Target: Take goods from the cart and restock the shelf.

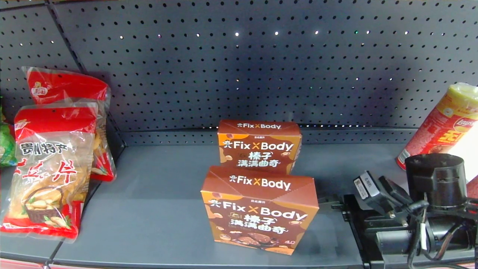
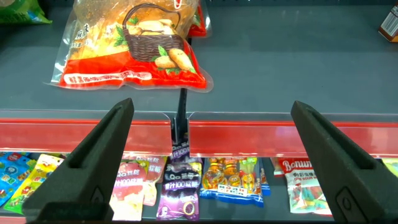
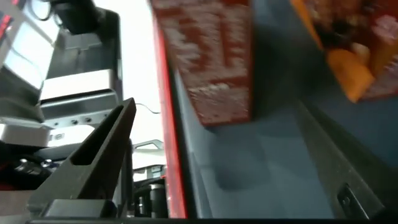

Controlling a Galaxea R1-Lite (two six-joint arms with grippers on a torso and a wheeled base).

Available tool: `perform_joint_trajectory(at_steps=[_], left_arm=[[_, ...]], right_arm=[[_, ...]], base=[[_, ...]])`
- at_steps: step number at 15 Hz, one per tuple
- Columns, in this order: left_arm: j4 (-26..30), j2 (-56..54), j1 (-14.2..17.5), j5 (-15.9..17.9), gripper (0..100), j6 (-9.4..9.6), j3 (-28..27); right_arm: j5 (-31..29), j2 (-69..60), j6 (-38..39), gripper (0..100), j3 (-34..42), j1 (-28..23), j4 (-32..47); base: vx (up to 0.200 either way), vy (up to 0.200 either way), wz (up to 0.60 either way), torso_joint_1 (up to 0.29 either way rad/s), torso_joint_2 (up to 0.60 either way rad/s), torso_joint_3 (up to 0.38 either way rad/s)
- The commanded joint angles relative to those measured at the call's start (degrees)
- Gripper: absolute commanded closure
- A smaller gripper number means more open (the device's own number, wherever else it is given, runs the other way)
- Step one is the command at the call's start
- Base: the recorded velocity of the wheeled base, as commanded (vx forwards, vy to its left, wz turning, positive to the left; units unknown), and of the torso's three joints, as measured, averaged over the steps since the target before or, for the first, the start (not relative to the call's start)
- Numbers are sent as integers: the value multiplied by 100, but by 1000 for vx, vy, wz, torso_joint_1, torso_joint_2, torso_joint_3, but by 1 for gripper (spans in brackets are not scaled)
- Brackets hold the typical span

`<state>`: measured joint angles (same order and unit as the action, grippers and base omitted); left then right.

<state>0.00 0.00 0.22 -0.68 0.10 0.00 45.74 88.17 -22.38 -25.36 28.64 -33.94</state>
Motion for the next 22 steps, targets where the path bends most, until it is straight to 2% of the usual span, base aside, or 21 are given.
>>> perform_joint_trajectory(at_steps=[1, 4, 7, 10, 14, 16, 20, 21, 22], left_arm=[[0, 0, 4, -2, 0, -1, 0], [0, 0, 4, -2, 0, -1, 0], [0, 0, 4, -2, 0, -1, 0], [0, 0, 4, -2, 0, -1, 0], [0, 0, 4, -2, 0, -1, 0], [0, 0, 4, -2, 0, -1, 0], [0, 0, 4, -2, 0, -1, 0], [0, 0, 4, -2, 0, -1, 0], [0, 0, 4, -2, 0, -1, 0]], right_arm=[[-4, -20, -3, 0, 13, -183, 1], [-91, -283, -3, 0, 13, -526, 1], [-294, -1066, 85, 0, -4, -912, 36], [-742, -1909, 349, 0, 198, -1343, 54], [-434, -3491, 779, 0, 242, -2890, 625], [-505, -4107, 981, 0, 145, -3321, 687], [-777, -6031, 1166, 0, 620, -3312, 660], [-786, -6436, 1263, 0, 646, -3514, 652], [-883, -6840, 1386, 0, 725, -3470, 660]], base=[[0, 0, 0, 0, 0, 0], [0, 0, 0, 0, 0, 0], [0, 0, 0, 0, 0, 0], [0, 0, 0, 0, 0, 0], [0, 0, 0, 0, 0, 0], [0, 0, 0, 0, 0, 0], [0, 0, 0, 0, 0, 0], [0, 0, 0, 0, 0, 0], [0, 0, 0, 0, 0, 0]])
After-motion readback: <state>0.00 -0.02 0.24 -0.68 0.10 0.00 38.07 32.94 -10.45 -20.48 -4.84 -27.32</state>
